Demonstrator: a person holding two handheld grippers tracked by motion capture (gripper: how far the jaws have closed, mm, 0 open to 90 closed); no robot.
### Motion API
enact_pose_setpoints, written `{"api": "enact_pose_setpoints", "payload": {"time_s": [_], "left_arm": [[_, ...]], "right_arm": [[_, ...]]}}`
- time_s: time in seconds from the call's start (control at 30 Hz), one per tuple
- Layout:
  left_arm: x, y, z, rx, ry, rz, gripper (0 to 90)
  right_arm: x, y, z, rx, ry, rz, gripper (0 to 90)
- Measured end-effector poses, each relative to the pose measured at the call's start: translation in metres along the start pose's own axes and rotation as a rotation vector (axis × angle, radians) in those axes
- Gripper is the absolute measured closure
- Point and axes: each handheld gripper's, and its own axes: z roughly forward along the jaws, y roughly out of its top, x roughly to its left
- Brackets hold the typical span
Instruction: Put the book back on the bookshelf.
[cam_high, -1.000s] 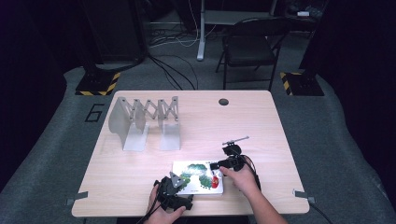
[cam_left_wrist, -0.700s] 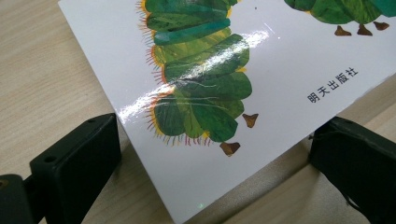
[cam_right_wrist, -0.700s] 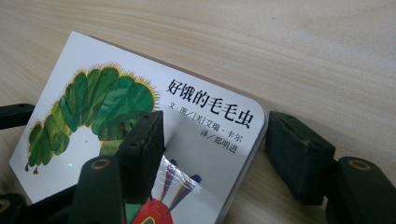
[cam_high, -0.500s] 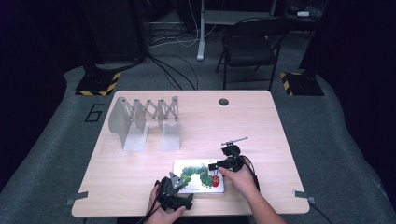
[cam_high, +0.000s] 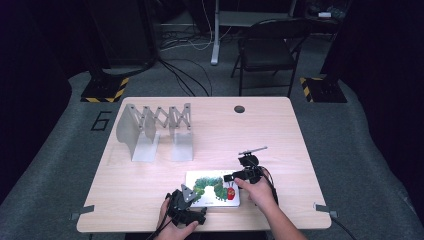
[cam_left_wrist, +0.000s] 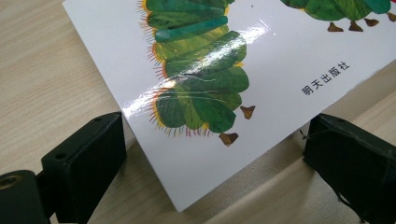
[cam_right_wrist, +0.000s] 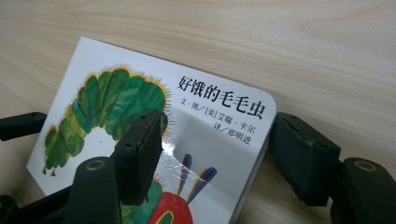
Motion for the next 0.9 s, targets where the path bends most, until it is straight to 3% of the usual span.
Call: {"api": "enact_pose_setpoints", "payload": {"time_s": [0.27, 0.3, 0.33, 0.4, 0.6, 0.9], "left_arm": [[0.001, -0.001, 0.0, -0.014, 0.006, 0.0, 5.3], [0.002, -0.001, 0.0, -0.014, 0.008, 0.005, 5.2], [0.002, -0.001, 0.0, -0.016, 0.008, 0.006, 5.2], [0.002, -0.002, 0.0, -0.02, 0.007, 0.007, 5.3], [0.003, -0.001, 0.0, -0.018, 0.005, 0.01, 5.3], [0.003, -0.001, 0.0, -0.02, 0.004, 0.01, 5.3]], "right_arm": [[-0.003, -0.001, -0.008, -0.022, 0.053, 0.025, 41.0], [-0.004, -0.002, -0.01, -0.018, 0.156, 0.063, 44.6], [-0.004, -0.002, -0.01, -0.018, 0.156, 0.063, 44.6], [0.001, -0.003, -0.012, -0.018, 0.242, 0.065, 48.3], [0.016, -0.005, -0.002, 0.027, 0.2, 0.0, 46.4], [0.017, -0.005, -0.001, 0.037, 0.19, -0.017, 45.0]]}}
